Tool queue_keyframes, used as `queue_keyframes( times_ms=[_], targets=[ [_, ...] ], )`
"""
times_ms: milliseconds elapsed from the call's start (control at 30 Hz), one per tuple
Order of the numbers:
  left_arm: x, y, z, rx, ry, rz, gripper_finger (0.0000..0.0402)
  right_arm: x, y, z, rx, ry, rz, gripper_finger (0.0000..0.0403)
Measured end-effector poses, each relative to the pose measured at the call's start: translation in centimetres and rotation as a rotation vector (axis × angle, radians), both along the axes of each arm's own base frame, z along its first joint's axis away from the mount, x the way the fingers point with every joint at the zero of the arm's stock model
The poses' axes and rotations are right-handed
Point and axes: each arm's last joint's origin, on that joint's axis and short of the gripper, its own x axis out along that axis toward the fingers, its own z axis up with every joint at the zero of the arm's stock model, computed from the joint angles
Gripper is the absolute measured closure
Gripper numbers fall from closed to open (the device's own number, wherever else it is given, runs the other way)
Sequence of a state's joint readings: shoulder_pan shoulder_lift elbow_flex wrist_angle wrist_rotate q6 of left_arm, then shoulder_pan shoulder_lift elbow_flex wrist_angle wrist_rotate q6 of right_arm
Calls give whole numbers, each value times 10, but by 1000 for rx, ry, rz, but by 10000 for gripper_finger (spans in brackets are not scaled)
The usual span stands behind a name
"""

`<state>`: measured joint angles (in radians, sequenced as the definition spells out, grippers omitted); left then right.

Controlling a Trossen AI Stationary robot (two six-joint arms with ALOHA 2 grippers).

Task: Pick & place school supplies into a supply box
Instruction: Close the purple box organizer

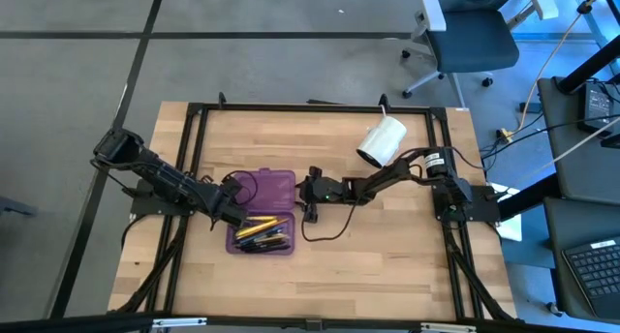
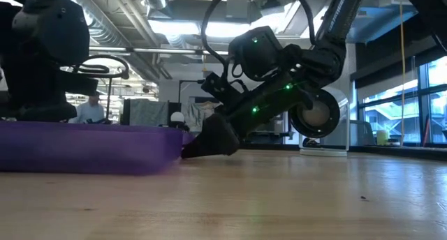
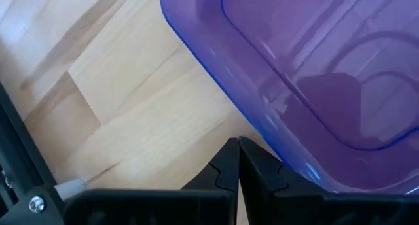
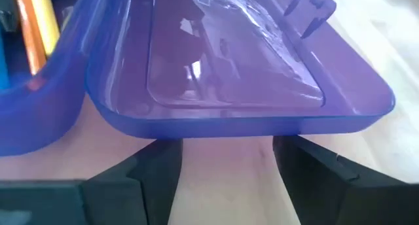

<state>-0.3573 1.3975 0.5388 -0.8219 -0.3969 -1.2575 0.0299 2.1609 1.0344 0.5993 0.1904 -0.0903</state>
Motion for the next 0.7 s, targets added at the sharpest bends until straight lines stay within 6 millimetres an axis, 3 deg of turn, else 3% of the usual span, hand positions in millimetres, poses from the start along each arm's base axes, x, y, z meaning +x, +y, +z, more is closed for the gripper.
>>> queue_keyframes(
  times_ms=[367,700],
  targets=[
    [-1,0,1,-7,15,-3,400,0,-2,2,-154,11,-2,161],
    [6,-2,18,20,51,-26,399,2,-1,6,-255,-12,47,161]
  ],
)
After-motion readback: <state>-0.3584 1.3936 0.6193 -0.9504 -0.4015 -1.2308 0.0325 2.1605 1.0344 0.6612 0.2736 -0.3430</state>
